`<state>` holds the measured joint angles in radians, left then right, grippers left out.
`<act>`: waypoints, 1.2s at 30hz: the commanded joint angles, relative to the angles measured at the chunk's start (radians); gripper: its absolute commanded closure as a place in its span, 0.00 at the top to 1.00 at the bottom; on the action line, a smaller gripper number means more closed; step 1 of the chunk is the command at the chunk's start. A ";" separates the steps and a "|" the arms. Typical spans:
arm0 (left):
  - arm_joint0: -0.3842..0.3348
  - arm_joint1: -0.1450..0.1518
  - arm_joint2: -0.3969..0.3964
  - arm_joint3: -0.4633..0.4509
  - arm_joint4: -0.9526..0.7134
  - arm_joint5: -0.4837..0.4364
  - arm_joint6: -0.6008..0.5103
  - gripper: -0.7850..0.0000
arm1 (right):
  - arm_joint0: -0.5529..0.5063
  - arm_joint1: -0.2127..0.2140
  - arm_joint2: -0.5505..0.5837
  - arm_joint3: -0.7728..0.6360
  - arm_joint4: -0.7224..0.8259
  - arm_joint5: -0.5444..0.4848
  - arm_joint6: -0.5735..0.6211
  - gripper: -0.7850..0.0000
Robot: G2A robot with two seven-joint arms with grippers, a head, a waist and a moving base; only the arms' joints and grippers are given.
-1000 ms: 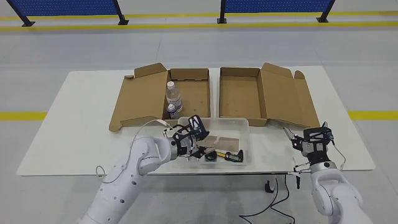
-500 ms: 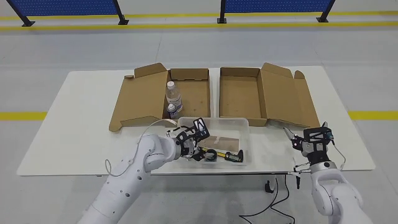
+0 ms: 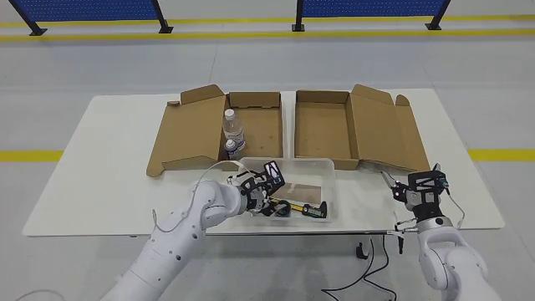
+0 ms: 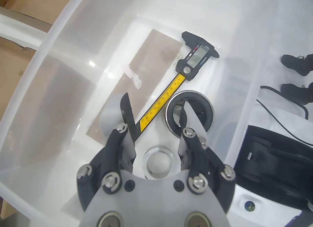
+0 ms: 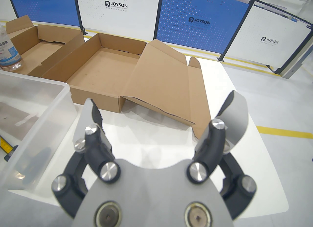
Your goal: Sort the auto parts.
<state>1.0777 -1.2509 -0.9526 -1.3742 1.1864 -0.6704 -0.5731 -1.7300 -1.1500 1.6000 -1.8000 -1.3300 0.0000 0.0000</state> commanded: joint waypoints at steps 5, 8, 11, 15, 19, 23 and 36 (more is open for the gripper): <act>-0.002 0.002 0.010 0.001 0.001 -0.005 -0.013 0.40 | 0.000 0.000 0.000 0.000 0.000 0.000 0.000 1.00; -0.001 0.003 0.011 -0.004 -0.012 -0.007 -0.022 0.40 | 0.000 0.000 0.000 0.000 0.000 0.000 0.000 1.00; 0.004 0.005 0.013 -0.013 -0.019 -0.011 -0.033 0.39 | 0.000 0.000 0.000 0.000 0.000 0.000 0.000 1.00; 0.007 0.008 0.014 -0.023 -0.032 -0.026 -0.047 0.42 | 0.000 0.000 0.000 0.000 0.000 0.000 0.000 1.00; 0.005 0.012 0.011 -0.030 -0.036 -0.034 -0.055 0.43 | 0.000 0.000 0.000 0.000 0.000 0.000 0.000 1.00; 0.002 0.015 0.014 -0.028 -0.034 -0.043 -0.058 0.43 | 0.000 0.000 0.000 0.000 0.000 0.000 0.000 1.00; -0.006 0.018 0.040 0.001 -0.004 -0.048 -0.038 0.40 | 0.000 0.000 0.000 0.000 0.000 0.000 0.000 1.00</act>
<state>1.0722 -1.2335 -0.9137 -1.3759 1.1795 -0.7191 -0.6139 -1.7300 -1.1500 1.6000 -1.8000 -1.3300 0.0000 0.0000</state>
